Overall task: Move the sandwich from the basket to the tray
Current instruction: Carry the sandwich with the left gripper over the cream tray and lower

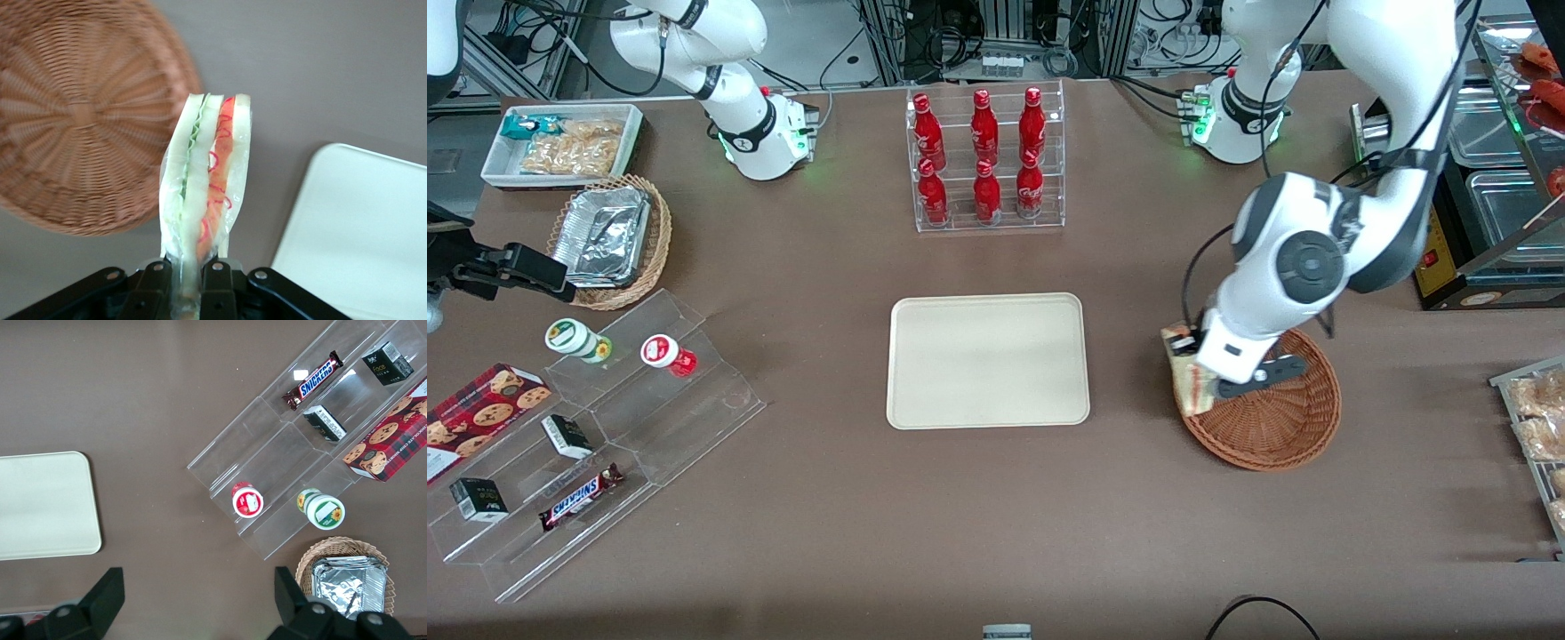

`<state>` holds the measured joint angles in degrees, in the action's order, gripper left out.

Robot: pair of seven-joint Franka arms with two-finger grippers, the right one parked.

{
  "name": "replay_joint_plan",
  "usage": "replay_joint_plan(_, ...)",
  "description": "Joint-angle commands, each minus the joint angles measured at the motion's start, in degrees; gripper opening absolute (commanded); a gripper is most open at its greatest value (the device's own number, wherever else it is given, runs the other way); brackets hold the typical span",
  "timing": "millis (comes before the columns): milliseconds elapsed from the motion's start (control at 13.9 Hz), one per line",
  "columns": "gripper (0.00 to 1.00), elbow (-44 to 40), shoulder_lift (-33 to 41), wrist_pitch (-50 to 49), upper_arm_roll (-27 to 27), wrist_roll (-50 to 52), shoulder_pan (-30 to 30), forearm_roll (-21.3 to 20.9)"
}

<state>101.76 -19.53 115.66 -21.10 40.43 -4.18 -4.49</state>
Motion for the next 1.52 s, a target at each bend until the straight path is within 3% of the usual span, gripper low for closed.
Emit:
replay_joint_plan(0, 0.09, -8.6, -7.6, -2.2, -5.0, 5.7, -2.3, -8.1)
replay_joint_plan(722, 0.07, -23.7, -24.1, 1.9, -4.9, 17.0, -20.2, -9.2)
replay_joint_plan(1299, 0.08, -23.8, -28.3, 7.5, -4.7, 21.8, -23.2, -9.6)
replay_joint_plan(1443, 0.15, -23.8, -28.5, 7.6, -4.6, 22.5, -23.6, -9.8)
